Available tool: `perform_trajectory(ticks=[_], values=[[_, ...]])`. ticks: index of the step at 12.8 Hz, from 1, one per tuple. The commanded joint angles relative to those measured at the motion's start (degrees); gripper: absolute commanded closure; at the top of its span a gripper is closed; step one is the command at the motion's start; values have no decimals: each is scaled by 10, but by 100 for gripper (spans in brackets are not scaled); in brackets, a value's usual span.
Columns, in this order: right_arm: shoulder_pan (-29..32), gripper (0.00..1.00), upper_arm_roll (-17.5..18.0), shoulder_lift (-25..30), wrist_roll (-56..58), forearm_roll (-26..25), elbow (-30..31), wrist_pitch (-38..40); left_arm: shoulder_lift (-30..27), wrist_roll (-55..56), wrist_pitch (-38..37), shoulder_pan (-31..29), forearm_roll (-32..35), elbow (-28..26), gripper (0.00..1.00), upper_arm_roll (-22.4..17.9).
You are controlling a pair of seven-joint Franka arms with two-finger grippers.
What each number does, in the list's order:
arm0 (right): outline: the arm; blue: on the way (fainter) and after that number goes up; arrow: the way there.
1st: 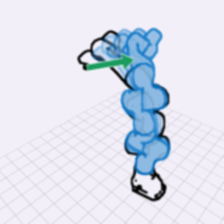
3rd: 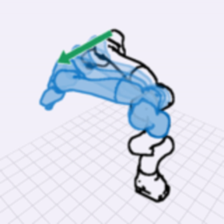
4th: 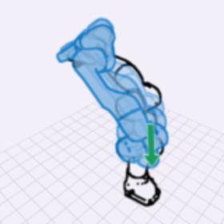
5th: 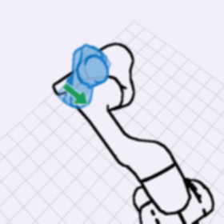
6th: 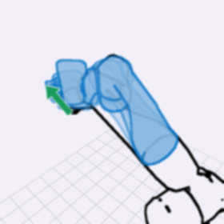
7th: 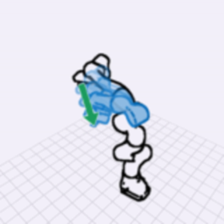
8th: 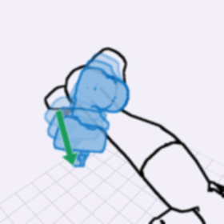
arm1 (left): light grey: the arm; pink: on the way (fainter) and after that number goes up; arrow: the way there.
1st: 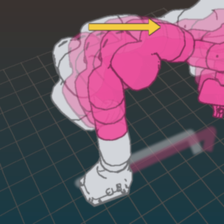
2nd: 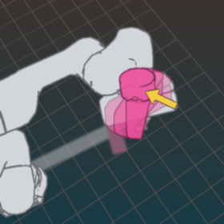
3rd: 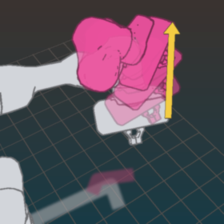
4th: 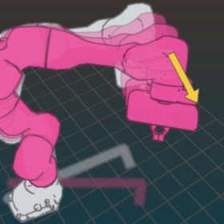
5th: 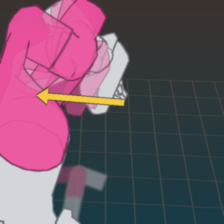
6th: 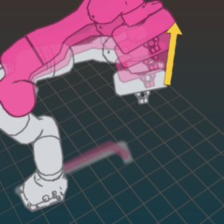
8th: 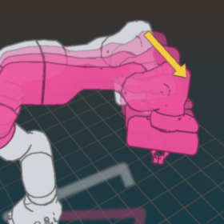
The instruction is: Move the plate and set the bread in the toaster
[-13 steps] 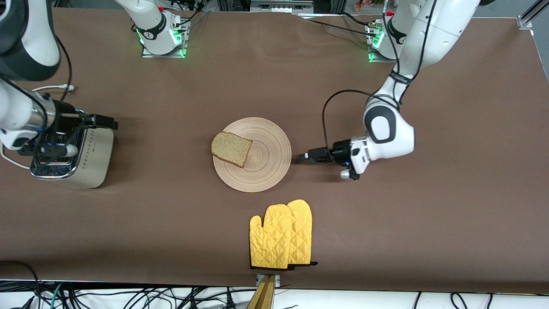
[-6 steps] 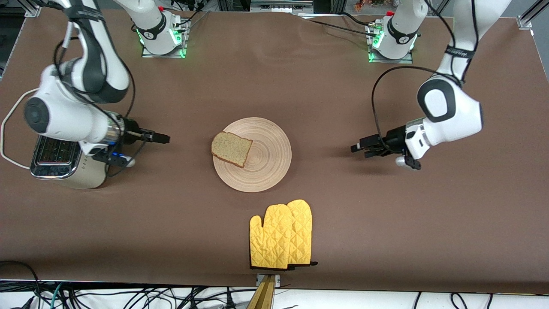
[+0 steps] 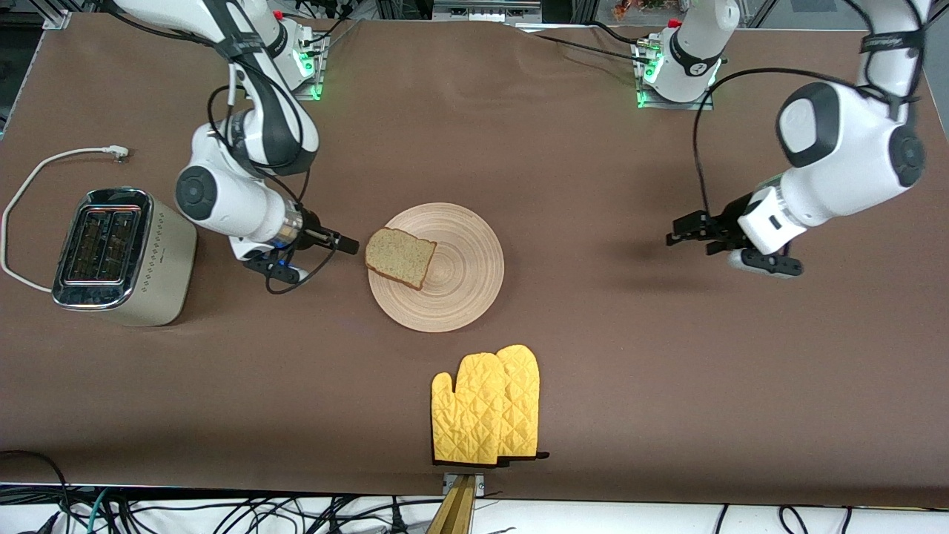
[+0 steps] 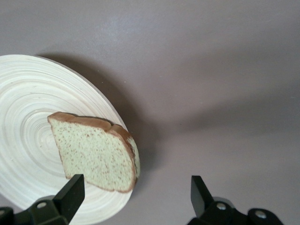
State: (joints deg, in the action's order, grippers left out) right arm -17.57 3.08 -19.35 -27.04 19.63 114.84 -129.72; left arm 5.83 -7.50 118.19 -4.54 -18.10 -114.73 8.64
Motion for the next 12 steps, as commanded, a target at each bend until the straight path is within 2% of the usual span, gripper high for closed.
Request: perform_trajectory(ticks=[1, 3, 6, 8, 12], values=[[2, 0, 20, -27, -3, 15, 27, -74, 6, 63, -92, -5, 109, 97, 0, -2], [2, 0, 33, -48, -3, 40, 31, -107, 8, 92, -150, -2, 165, 142, 0, 1], [2, 0, 47, -69, -3, 41, 31, -134, 8, 105, -212, -1, 199, 187, 0, 0], [2, 0, 53, -70, -3, 41, 32, -133, 9, 100, -219, -1, 230, 210, 0, -2], [2, 0, 54, -60, -4, 41, 36, -114, 9, 101, -228, -5, 223, 241, 0, -18]])
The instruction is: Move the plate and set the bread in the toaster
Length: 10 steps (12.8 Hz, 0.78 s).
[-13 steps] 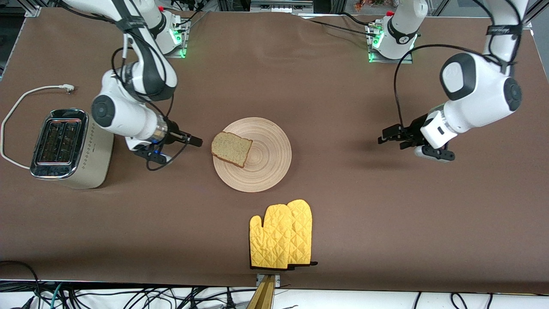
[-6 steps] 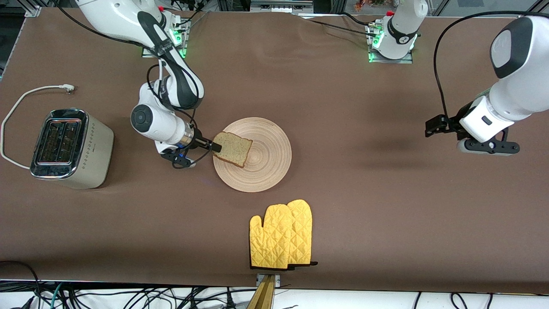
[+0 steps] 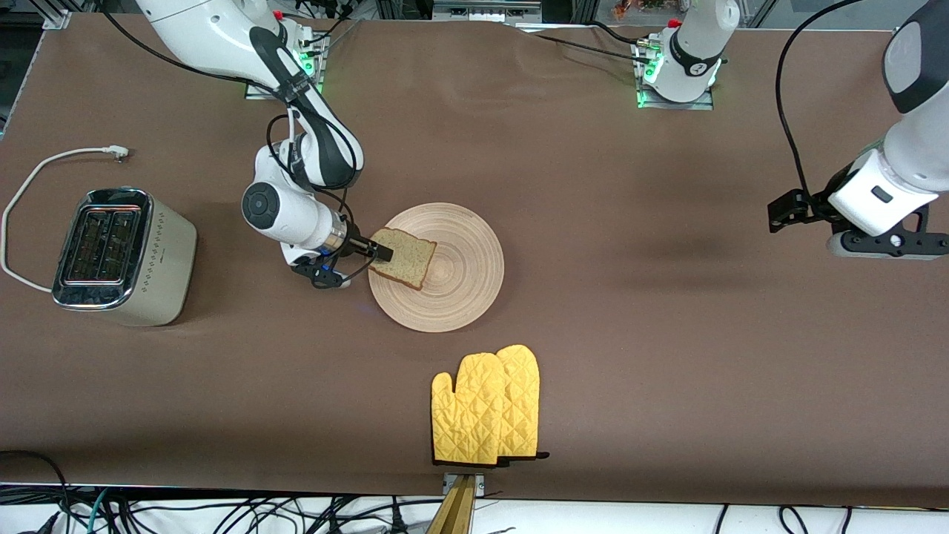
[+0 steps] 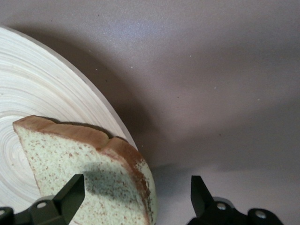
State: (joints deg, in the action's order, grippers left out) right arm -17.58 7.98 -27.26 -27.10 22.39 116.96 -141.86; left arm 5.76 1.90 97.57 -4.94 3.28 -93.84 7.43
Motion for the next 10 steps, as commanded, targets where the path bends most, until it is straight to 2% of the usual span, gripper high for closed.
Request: perform_trajectory(ticks=[1, 5, 8, 10], values=[[2, 0, 5, 27, -2, 13, 14, 21, 9, 7, -23, -1, 9, 37, 0, -7], [2, 0, 4, 51, -5, 13, 14, 79, 8, 7, -34, -1, 0, 41, 0, -6], [2, 0, 4, 47, -18, 13, 14, 80, 5, 7, -40, -6, -14, 41, 0, -8], [2, 0, 4, 44, -18, 13, 14, 80, -6, 7, -48, -19, -56, 40, 0, -7]])
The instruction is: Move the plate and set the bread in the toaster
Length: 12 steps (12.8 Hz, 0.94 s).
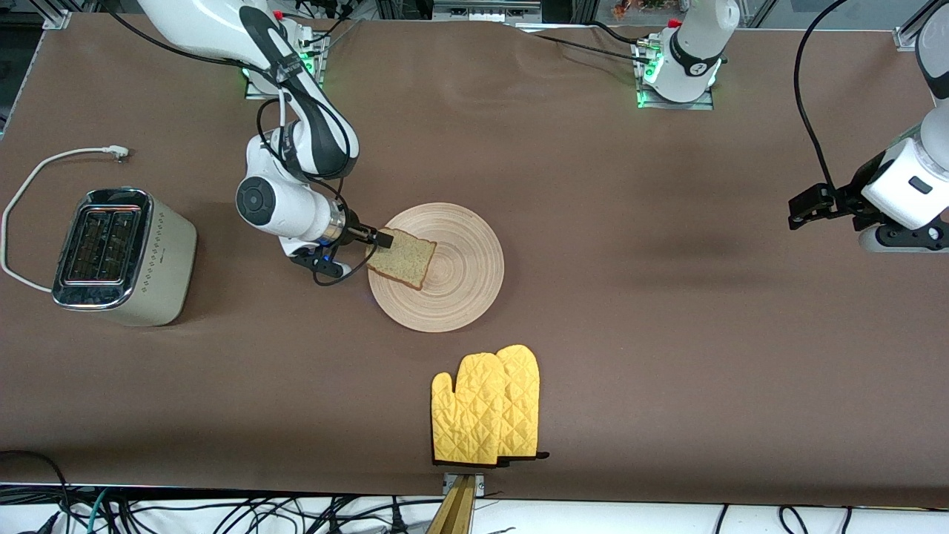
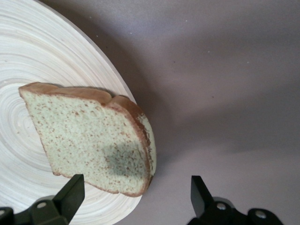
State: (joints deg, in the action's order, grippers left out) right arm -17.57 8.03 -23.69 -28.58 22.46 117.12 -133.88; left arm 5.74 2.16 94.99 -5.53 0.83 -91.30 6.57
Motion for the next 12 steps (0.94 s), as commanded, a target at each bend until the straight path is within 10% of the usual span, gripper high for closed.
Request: perform_trajectory(ticks=[1, 6, 12], values=[[2, 1, 3, 8, -3, 13, 13, -1, -6, 4, -36, -18, -35, 15, 0, 1], [2, 70, 3, 5, -2, 11, 12, -3, -2, 6, -38, -14, -34, 16, 0, 2], [3, 68, 1, -7, -2, 9, 7, -7, 0, 9, -38, -13, -30, 14, 0, 4]])
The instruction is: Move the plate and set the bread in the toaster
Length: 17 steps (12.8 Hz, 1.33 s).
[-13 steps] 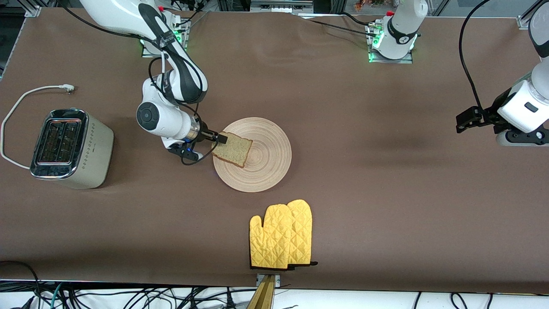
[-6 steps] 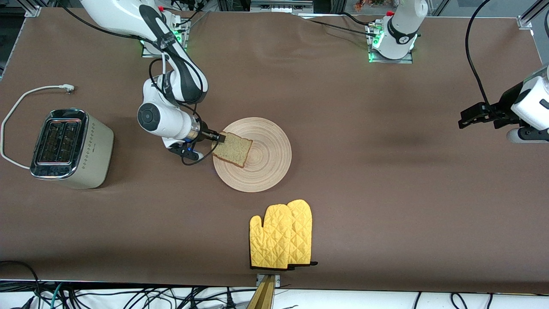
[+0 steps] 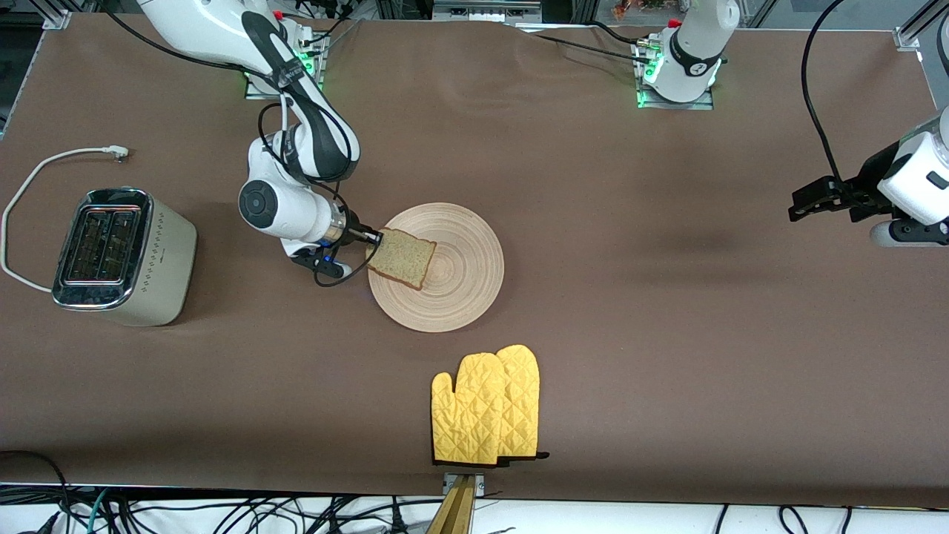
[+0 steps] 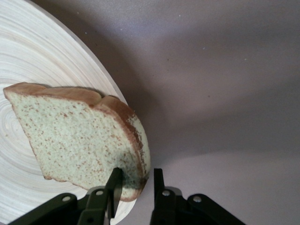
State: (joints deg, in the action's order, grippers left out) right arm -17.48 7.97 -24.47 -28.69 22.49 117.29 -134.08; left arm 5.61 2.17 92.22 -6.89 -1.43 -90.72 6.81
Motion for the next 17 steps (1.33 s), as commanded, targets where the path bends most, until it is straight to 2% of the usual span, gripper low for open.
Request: perform_trajectory(ticks=[1, 2, 3, 11, 13, 17], values=[[3, 76, 1, 1, -1, 9, 5, -5, 2, 11, -11, 0, -9, 8, 0, 1], [3, 85, 1, 1, -1, 9, 5, -5, 2, 12, -11, 0, -8, 8, 0, 1], [3, 100, 1, 1, -1, 9, 3, -4, 2, 12, -12, 0, -8, 9, 0, 2], [4, 100, -9, 24, 3, -1, -23, 16, 3, 12, -12, -1, -7, 8, 0, 1], [4, 100, -17, 34, 2, -41, -51, 72, 3, 11, -13, -1, -7, 8, 0, 1], [4, 100, -45, 58, -1, -116, -145, 258, 3, 10, -21, -3, -7, 9, 0, 0]])
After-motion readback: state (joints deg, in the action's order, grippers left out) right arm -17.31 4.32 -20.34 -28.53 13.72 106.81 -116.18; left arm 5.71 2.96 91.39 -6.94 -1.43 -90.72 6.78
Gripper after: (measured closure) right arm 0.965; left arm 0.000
